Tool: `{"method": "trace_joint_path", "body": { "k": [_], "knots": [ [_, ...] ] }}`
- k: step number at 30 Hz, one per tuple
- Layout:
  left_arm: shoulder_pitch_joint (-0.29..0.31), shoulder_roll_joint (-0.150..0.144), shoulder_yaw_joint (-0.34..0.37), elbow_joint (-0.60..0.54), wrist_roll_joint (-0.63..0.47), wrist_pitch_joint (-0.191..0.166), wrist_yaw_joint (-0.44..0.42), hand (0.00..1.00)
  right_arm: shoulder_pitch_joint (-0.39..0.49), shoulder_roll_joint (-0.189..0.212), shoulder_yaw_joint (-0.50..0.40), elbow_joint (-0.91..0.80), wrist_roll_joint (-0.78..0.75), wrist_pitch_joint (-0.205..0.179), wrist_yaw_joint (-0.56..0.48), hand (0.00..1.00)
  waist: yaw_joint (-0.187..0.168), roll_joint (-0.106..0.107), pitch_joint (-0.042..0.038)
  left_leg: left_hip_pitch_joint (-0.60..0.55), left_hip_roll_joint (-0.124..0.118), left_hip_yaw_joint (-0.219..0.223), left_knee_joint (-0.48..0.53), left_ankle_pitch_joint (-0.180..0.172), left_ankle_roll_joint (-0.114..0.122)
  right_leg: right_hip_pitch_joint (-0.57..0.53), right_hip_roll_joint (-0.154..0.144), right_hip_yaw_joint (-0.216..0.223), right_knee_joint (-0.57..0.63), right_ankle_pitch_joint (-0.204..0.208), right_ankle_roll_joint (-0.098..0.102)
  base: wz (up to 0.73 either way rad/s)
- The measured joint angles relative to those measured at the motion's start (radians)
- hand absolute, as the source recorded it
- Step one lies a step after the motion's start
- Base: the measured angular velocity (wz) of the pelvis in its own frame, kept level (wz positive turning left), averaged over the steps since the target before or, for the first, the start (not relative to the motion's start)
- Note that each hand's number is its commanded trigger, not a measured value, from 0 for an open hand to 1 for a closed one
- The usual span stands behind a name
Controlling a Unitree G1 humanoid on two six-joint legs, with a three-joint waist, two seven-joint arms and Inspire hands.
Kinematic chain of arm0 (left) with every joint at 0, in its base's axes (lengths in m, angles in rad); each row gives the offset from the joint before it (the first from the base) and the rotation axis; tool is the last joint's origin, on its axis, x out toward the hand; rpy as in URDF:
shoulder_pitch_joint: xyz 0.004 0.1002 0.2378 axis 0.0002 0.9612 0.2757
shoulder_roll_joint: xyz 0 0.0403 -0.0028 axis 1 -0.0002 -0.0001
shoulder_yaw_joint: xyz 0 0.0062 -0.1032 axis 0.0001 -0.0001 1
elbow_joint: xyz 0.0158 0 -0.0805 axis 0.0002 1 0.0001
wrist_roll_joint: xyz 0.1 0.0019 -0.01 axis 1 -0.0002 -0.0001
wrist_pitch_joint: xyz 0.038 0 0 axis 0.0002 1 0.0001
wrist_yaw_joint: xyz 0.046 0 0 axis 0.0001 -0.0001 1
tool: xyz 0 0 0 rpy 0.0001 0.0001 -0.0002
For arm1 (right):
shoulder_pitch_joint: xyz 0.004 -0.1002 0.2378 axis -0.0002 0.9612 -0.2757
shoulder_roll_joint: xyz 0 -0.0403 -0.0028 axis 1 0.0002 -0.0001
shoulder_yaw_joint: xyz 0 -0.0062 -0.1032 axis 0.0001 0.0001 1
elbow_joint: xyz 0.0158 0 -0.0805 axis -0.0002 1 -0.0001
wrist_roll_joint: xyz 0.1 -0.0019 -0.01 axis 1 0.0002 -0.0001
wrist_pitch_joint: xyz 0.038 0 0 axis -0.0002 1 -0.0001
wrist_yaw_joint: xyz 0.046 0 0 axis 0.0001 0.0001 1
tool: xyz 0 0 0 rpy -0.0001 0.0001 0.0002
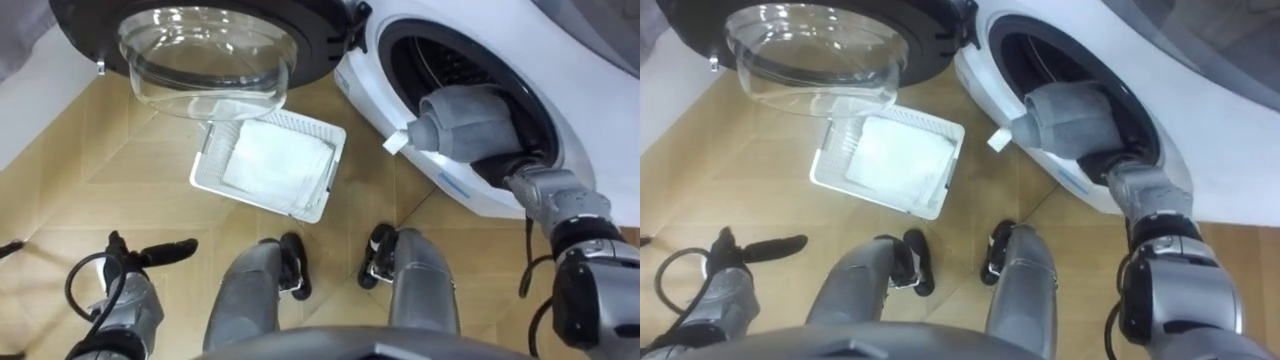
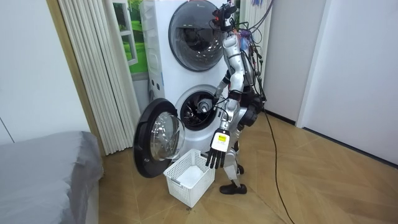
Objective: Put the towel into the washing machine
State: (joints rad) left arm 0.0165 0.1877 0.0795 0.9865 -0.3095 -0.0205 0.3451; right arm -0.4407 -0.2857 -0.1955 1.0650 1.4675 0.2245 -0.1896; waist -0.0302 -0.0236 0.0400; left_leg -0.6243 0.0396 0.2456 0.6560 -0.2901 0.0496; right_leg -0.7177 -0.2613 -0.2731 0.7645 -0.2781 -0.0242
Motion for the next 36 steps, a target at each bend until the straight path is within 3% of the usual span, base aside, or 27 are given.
{"method": "trace_joint_path", "body": {
  "k": [6, 9, 16, 22, 25, 36],
  "knots": [
    [0.000, -0.004, 0.000, -0.008, 0.007, 0.014, 0.002, 0.00, -0.011, 0.000, -0.060, 0.000, 0.002, 0.003, -0.026, 0.00, 0.006, 0.005, -0.0010, -0.011, -0.001, 0.007, 0.001, -0.004, 0.007, -0.012, -0.002, 0.000, 0.000, 0.003, 0.005, -0.02],
    [0.003, -0.013, 0.000, -0.009, 0.010, 0.014, 0.010, 0.00, -0.025, 0.000, -0.067, 0.000, 0.006, -0.005, -0.048, 0.00, 0.010, 0.007, -0.0007, -0.010, 0.000, 0.022, -0.001, -0.004, 0.008, -0.024, 0.000, 0.020, 0.003, 0.004, 0.007, -0.11],
    [0.008, -0.053, 0.000, -0.064, 0.067, 0.015, 0.028, 0.00, -0.063, 0.000, -0.111, -0.001, 0.022, -0.011, -0.155, 0.00, 0.007, 0.019, -0.0033, -0.015, -0.008, 0.031, 0.005, -0.008, 0.015, -0.035, -0.015, 0.025, 0.021, 0.003, 0.008, 0.01],
    [0.008, -0.072, -0.002, -0.064, 0.068, 0.015, 0.028, 0.00, -0.104, 0.000, -0.164, -0.008, 0.032, -0.077, -0.255, 0.00, 0.007, 0.056, -0.0031, -0.016, -0.020, 0.034, 0.000, -0.003, 0.029, -0.036, -0.028, 0.027, 0.021, 0.009, 0.021, 0.05],
    [0.010, -0.081, -0.001, -0.064, 0.068, 0.015, 0.028, 0.00, -0.114, 0.000, -0.179, -0.018, 0.067, -0.104, -0.288, 0.00, 0.011, 0.064, -0.0036, -0.009, -0.021, 0.057, -0.010, 0.001, 0.037, -0.037, -0.034, 0.033, 0.019, 0.013, 0.027, 0.00],
    [0.009, -0.084, -0.002, -0.064, 0.087, 0.007, 0.015, 0.00, -0.125, 0.000, -0.183, -0.018, 0.113, -0.190, -0.346, 0.00, 0.028, 0.065, -0.0039, -0.008, -0.026, 0.058, -0.017, 0.003, 0.040, -0.039, -0.037, 0.032, 0.016, 0.015, 0.030, 0.00]
  ]
}}
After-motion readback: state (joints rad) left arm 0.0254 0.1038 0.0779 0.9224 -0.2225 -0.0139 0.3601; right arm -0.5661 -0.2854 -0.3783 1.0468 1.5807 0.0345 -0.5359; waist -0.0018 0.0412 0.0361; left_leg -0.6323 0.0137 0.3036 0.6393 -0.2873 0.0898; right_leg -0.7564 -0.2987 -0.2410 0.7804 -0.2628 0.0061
